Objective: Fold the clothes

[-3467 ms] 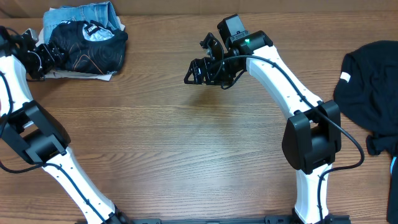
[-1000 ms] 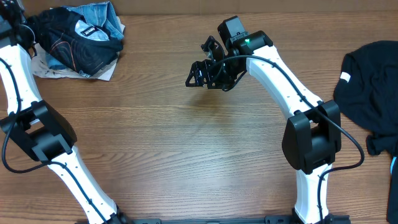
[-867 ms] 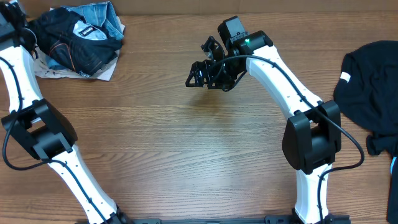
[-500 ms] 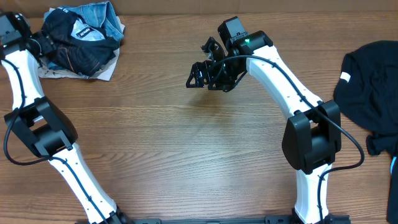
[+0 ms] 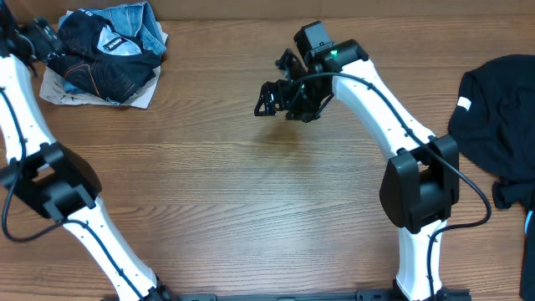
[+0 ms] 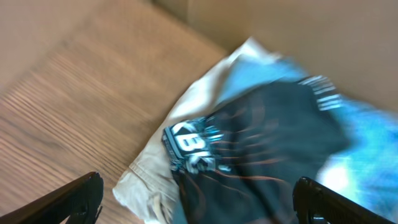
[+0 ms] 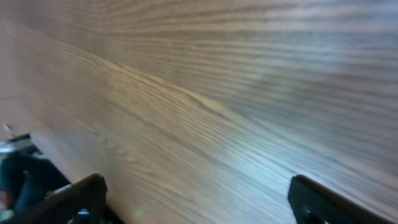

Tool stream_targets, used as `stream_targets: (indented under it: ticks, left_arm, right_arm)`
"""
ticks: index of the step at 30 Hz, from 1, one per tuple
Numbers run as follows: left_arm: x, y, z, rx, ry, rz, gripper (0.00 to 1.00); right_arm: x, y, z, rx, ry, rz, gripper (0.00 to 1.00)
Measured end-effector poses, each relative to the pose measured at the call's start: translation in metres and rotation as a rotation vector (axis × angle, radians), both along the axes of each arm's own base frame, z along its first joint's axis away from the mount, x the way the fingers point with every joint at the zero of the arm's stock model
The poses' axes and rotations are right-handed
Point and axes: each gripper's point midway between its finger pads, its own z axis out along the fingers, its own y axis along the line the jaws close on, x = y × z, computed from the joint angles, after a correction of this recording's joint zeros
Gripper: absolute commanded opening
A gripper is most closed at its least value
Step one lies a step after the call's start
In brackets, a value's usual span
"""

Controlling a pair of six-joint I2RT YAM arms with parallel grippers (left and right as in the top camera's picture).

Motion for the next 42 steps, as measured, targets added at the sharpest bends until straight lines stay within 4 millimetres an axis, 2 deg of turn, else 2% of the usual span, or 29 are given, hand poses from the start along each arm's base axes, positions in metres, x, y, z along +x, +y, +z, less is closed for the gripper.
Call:
stream_targets:
  ticks: [3,7,9,11,14,16,19,23,27,29,31,32,33,35,39,42]
  left_arm:
    - [-0.015,-0.014,0.071,0.034,-0.091,-0.012,1.00]
    - [-0.049,-0.042,0.154,0.056,-0.193,-0.046,1.00]
    - [-0.069,-0.061,0.186,0.046,-0.231,-0.078,1.00]
    - [-0.087,-0.080,0.208,0.024,-0.255,-0.118,1.00]
    - [-0.112,-0.110,0.230,-0.027,-0.276,-0.188,1.00]
    - [-0.128,-0.127,0.234,-0.069,-0.266,-0.222,1.00]
    - [-0.151,-0.147,0.246,-0.102,-0.267,-0.251,1.00]
    - [-0.188,-0.171,0.264,-0.110,-0.268,-0.274,1.00]
    - [-0.237,-0.199,0.287,-0.081,-0.290,-0.299,1.00]
    - [-0.271,-0.218,0.300,-0.054,-0.310,-0.321,1.00]
    - [-0.299,-0.236,0.300,-0.054,-0.296,-0.346,1.00]
    - [-0.312,-0.245,0.301,-0.048,-0.296,-0.364,1.00]
    - [-0.324,-0.254,0.307,-0.036,-0.317,-0.386,1.00]
    - [-0.342,-0.270,0.315,-0.012,-0.357,-0.431,1.00]
    - [-0.375,-0.296,0.321,0.015,-0.406,-0.486,1.00]
    - [-0.400,-0.311,0.319,0.044,-0.431,-0.505,1.00]
  right_arm:
    - [0.012,-0.017,0.023,-0.031,-0.025,-0.051,1.00]
    - [0.027,-0.046,0.073,-0.062,-0.099,-0.127,1.00]
    - [0.028,-0.062,0.102,-0.078,-0.148,-0.164,1.00]
    - [0.023,-0.075,0.130,-0.093,-0.195,-0.197,1.00]
    - [0.002,-0.089,0.174,-0.112,-0.272,-0.227,1.00]
    - [-0.013,-0.096,0.195,-0.121,-0.307,-0.240,1.00]
    - [-0.046,-0.112,0.227,-0.137,-0.360,-0.262,1.00]
    - [-0.076,-0.125,0.266,-0.116,-0.463,-0.286,1.00]
    - [-0.111,-0.131,0.302,-0.074,-0.573,-0.289,1.00]
    - [-0.134,-0.135,0.321,-0.046,-0.633,-0.286,1.00]
    - [-0.152,-0.138,0.334,-0.025,-0.680,-0.284,1.00]
    - [-0.157,-0.139,0.337,-0.019,-0.689,-0.283,1.00]
    - [-0.174,-0.143,0.342,-0.007,-0.712,-0.280,1.00]
    - [-0.194,-0.151,0.342,-0.005,-0.725,-0.282,1.00]
    - [-0.222,-0.171,0.315,-0.058,-0.682,-0.336,1.00]
    - [-0.228,-0.181,0.290,-0.089,-0.649,-0.386,1.00]
